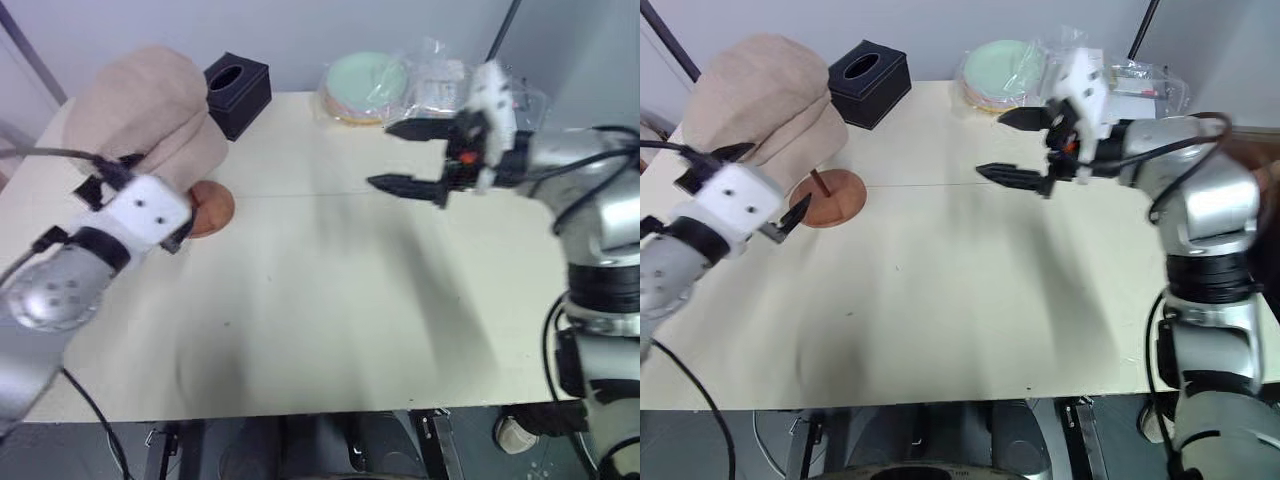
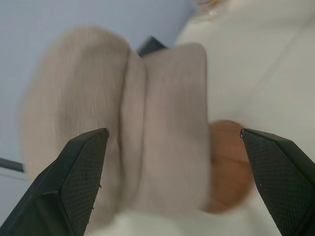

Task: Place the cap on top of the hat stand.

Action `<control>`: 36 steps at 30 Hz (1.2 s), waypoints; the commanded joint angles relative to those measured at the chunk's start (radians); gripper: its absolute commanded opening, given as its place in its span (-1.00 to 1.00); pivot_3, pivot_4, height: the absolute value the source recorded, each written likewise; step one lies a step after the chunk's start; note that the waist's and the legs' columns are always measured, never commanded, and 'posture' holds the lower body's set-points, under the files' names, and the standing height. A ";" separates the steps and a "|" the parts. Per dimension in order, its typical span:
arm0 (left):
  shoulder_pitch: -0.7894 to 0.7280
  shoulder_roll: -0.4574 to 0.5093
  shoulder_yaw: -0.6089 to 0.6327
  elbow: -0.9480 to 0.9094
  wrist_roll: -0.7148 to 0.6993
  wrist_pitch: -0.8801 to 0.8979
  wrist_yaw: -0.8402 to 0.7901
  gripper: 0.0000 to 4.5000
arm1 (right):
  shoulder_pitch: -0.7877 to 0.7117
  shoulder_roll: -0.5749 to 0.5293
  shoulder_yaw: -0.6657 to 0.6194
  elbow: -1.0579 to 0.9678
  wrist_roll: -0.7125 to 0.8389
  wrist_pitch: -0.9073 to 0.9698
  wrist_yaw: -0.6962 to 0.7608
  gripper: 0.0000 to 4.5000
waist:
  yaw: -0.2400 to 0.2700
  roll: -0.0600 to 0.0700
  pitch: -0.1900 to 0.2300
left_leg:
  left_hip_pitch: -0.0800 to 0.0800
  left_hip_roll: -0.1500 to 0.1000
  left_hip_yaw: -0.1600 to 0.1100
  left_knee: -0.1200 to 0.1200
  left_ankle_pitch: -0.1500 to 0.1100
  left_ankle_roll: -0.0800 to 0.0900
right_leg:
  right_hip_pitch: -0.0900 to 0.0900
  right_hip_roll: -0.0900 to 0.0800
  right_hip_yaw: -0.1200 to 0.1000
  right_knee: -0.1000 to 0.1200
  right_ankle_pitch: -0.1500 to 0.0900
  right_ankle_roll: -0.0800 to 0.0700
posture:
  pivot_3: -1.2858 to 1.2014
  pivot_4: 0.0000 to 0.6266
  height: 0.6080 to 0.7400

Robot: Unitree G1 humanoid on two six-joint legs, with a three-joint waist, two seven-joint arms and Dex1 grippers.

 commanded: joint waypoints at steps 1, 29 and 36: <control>-0.082 -0.057 -0.185 0.076 0.258 -0.033 0.047 1.00 | -0.078 -0.048 -0.085 -0.016 0.142 0.143 0.023 0.99 | 0.003 0.001 0.001 | 0.000 0.000 0.000 0.000 0.000 0.000 | 0.000 0.000 0.000 0.000 0.000 0.000 | 0.03 -0.52 1.00; 0.023 -0.096 0.040 0.495 0.579 -0.832 0.069 -0.98 | -0.035 -0.110 -0.138 -0.044 0.287 0.163 -0.070 1.00 | 0.034 0.001 0.000 | -0.017 0.000 -0.001 0.015 -0.002 0.004 | -0.009 -0.005 -0.003 0.004 0.001 0.003 | 0.03 -0.52 1.00; -0.110 0.129 0.047 0.985 0.562 -1.588 0.148 -0.98 | -0.040 -0.089 -0.094 -0.003 0.253 0.117 -0.071 1.00 | 0.036 0.002 0.001 | -0.017 -0.002 0.000 0.015 -0.002 0.005 | -0.009 -0.009 -0.004 0.003 0.001 0.003 | 0.03 -0.52 1.00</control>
